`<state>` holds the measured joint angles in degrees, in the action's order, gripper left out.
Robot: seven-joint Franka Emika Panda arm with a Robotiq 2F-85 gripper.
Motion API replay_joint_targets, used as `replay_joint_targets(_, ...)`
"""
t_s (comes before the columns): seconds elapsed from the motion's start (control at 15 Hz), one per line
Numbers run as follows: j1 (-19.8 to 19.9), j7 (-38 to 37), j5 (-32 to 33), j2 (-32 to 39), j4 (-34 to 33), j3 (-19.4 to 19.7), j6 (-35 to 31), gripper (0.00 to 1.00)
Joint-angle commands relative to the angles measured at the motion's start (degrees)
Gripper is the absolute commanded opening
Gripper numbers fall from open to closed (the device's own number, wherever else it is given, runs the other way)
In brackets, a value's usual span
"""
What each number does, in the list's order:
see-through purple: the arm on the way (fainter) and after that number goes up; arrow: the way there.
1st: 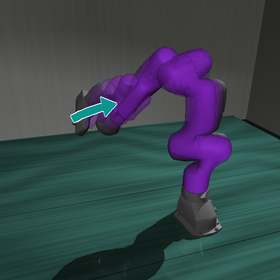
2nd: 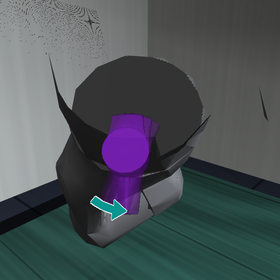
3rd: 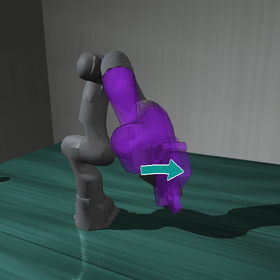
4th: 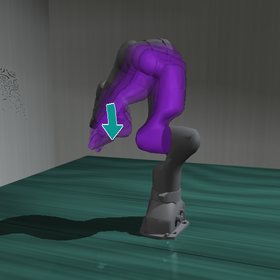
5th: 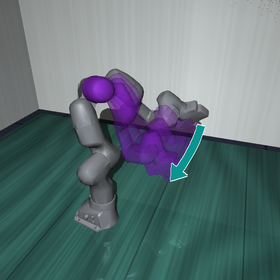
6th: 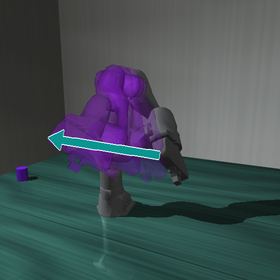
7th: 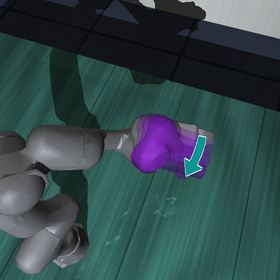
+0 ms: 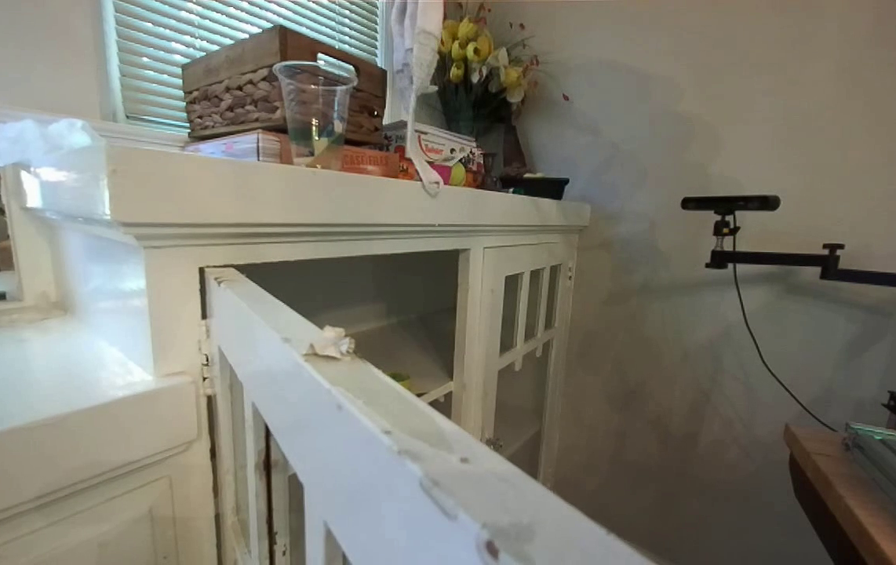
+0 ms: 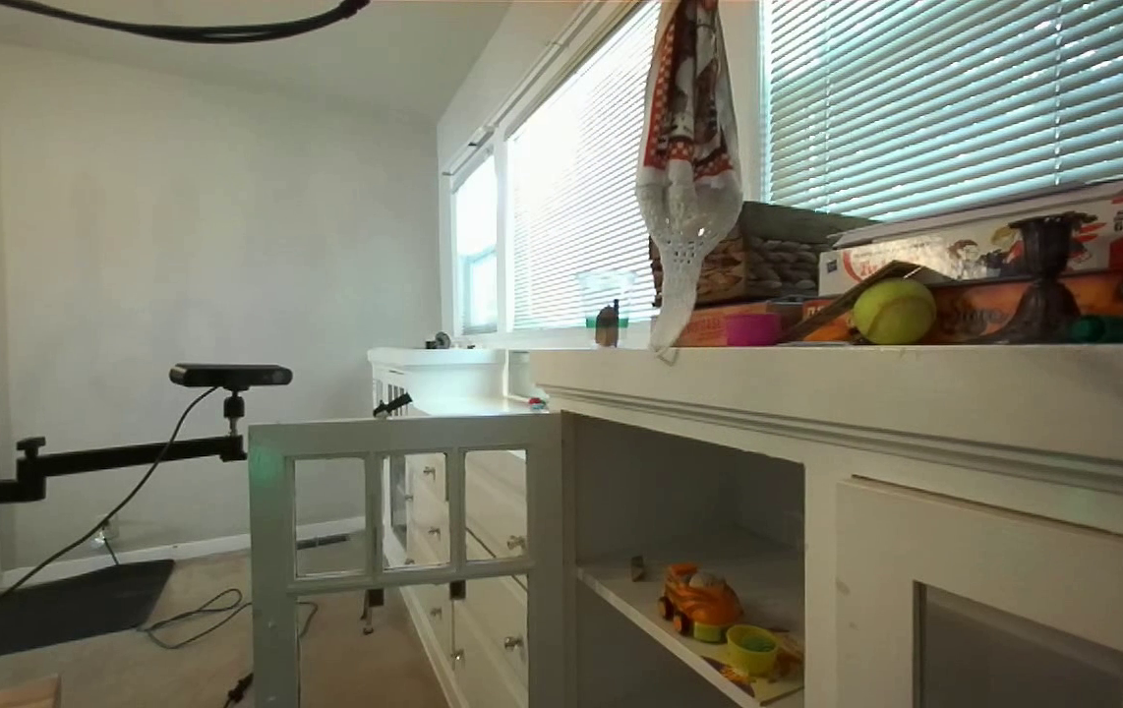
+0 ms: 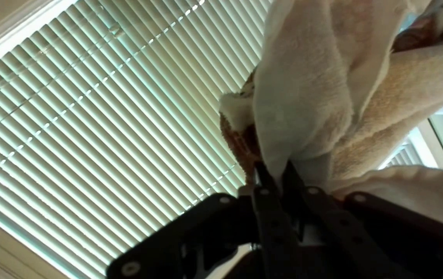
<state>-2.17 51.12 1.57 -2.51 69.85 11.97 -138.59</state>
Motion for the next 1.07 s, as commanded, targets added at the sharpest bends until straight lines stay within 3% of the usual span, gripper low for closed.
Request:
replay_joint_targets(0.0,0.19,-0.72,-3.54,6.13,-4.67,0.4,-5.78,0.03)
replay_joint_targets(0.47,0.51,0.99,-8.74,15.95,-8.57,-1.23,-12.51,0.03)
replay_joint_targets(0.53,4.05,0.57,-8.34,17.61,-10.21,-5.7,-12.5,0.03)
replay_joint_targets(0.6,4.59,0.83,-8.57,18.96,-11.59,-6.95,-12.19,0.03)
replay_joint_targets(0.67,2.7,1.89,-9.99,20.33,-12.63,-5.29,-12.12,0.03)
replay_joint_targets(0.93,3.88,2.04,-11.93,26.06,-18.04,-7.78,-10.58,0.03)
replay_joint_targets(1.0,6.45,0.72,-9.97,27.67,-20.04,-11.37,-9.7,0.03)
